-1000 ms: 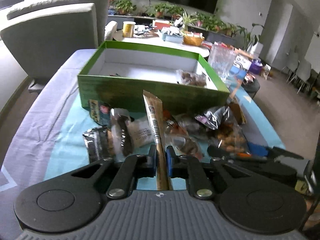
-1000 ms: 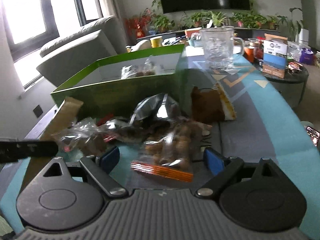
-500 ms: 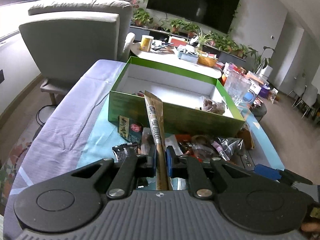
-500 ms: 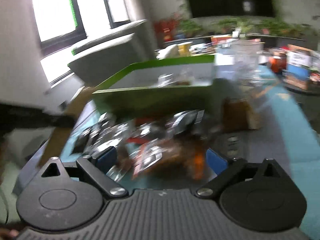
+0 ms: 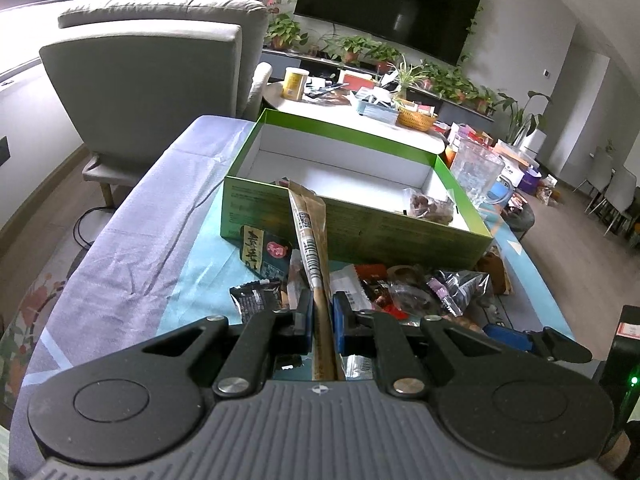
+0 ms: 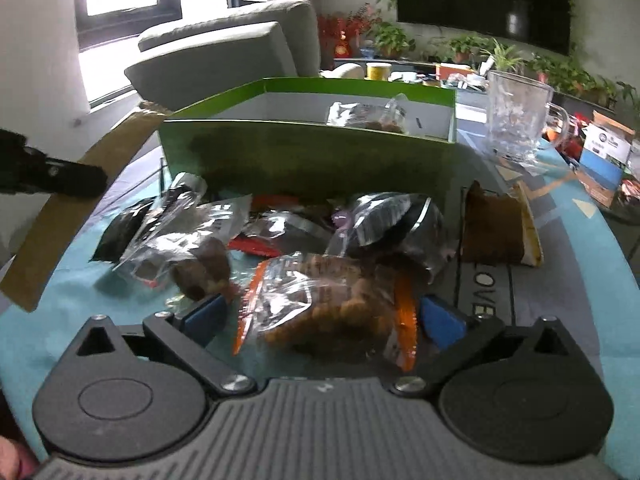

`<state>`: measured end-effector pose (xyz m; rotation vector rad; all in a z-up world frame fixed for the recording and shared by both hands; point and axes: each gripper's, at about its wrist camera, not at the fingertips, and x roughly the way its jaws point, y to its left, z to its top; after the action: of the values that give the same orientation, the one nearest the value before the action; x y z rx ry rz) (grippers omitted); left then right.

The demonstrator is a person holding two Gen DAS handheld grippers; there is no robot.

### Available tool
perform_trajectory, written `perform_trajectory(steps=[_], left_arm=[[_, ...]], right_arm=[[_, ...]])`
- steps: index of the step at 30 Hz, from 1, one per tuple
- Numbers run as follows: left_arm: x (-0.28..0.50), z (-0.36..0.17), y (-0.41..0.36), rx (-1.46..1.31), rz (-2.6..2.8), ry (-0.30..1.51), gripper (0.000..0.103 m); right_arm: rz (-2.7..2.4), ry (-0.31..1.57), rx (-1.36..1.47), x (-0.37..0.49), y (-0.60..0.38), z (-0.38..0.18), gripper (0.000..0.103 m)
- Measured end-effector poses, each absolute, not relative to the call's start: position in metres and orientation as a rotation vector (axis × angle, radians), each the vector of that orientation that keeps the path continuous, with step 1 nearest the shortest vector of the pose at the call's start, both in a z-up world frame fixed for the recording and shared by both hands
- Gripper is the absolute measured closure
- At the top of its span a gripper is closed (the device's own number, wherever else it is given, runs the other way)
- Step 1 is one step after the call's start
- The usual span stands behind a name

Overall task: Organize snacks
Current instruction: 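Grasp the clear bag of brown cookies with orange edge using the right tool, then lower the cookie bag into the green box with the right tool while the left tool drops the stick there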

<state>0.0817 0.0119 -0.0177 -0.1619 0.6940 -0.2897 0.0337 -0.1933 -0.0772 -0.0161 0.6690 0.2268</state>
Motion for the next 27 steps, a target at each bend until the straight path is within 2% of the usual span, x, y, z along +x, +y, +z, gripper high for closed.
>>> perform_trajectory(steps=[13, 27], left_arm=[[0.066, -0.011, 0.016, -0.171, -0.295, 0.656, 0.094], [0.07, 0.005, 0.015, -0.198, -0.326, 0.609, 0.094]], right_arm=[[0.185, 0.637, -0.004, 0.015, -0.195, -0.067, 0.036], [0.157, 0.45, 0.064, 0.004, -0.209, -0.022, 0.036]])
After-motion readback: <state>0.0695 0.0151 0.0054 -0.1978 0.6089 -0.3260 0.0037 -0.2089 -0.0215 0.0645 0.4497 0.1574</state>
